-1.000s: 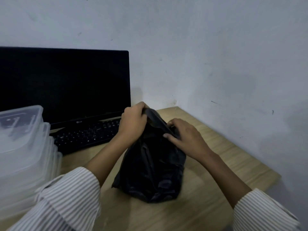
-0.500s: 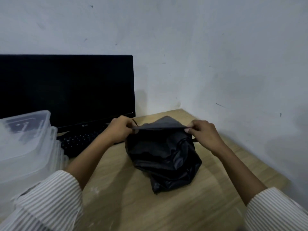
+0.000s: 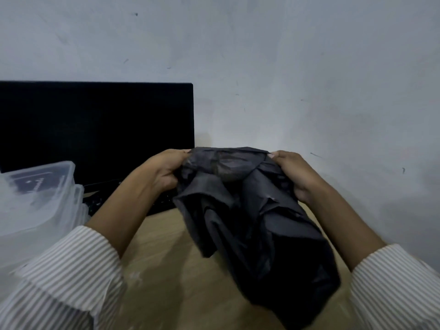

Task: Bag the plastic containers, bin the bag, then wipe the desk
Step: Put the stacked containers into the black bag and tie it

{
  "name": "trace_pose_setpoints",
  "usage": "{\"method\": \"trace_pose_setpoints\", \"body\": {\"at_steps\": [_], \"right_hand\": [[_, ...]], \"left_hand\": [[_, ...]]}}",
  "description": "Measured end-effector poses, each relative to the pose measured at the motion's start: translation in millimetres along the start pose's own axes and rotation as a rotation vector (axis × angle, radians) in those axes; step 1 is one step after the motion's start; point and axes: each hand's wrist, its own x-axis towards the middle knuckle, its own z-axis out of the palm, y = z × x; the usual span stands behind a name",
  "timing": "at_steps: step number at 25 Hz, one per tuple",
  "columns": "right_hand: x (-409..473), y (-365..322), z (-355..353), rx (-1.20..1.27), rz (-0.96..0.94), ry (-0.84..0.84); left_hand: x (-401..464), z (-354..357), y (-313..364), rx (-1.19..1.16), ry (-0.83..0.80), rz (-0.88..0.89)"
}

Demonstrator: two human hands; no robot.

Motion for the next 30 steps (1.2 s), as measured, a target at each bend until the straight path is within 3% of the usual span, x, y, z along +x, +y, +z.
{"method": "trace_pose_setpoints", "body": {"at_steps": [3, 5, 8, 10, 12, 14, 16, 19, 23, 25, 26, 28, 30], "right_hand": [[-1.1, -9.4, -16.2, -0.11, 0.217, -0.11], [-1.6, -15.5, -25.7, -0.204, 0.306, -0.207], [-2.1, -21.8, -25.2, -0.247, 0.315, -0.249], [-3.6, -24.6, -17.1, -0.177, 0.306, -0.27], [-1.0, -25.2, -10.3, -0.061, 0.305, -0.347], [0.0, -28.0, -8.4, -0.111, 0.218, -0.4], [0.6, -29.7, -12.9, -0.411, 0.033, -0.422], [4.9, -25.0, -27.0, -0.759, -0.135, -0.328], [18.5, -14.6, -46.8, -0.866, -0.237, -0.142], [24.1, -11.0, -50.1, -0.778, -0.26, -0.065], [25.7, -9.5, -48.6, -0.618, -0.239, -0.051], [25.8, -8.3, -42.5, -0.259, -0.083, -0.084], [23.6, -9.9, -37.6, -0.116, 0.142, -0.14]], "left_hand": [[-3.8, -9.6, 3.4, 0.294, 0.182, -0.035], [-8.1, -11.4, 7.5, 0.418, 0.189, -0.028], [-9.3, -4.6, 4.6, 0.767, 0.082, 0.192], [-11.0, 8.7, -2.1, 1.052, -0.024, 0.386], [-8.8, 24.9, -13.5, 1.189, -0.152, 0.505], [3.4, 35.7, -24.5, 1.2, -0.144, 0.648], [13.7, 39.4, -22.3, 1.056, -0.03, 0.71], [20.1, 34.7, -7.5, 0.936, 0.135, 0.662], [17.8, 22.3, 2.7, 0.969, 0.389, 0.632], [16.0, 18.6, 1.9, 0.993, 0.493, 0.626], [15.3, 17.5, 1.6, 1.006, 0.526, 0.605], [16.7, 17.4, 0.1, 1.078, 0.58, 0.543], [15.9, 17.6, -1.2, 1.171, 0.608, 0.589]]}}
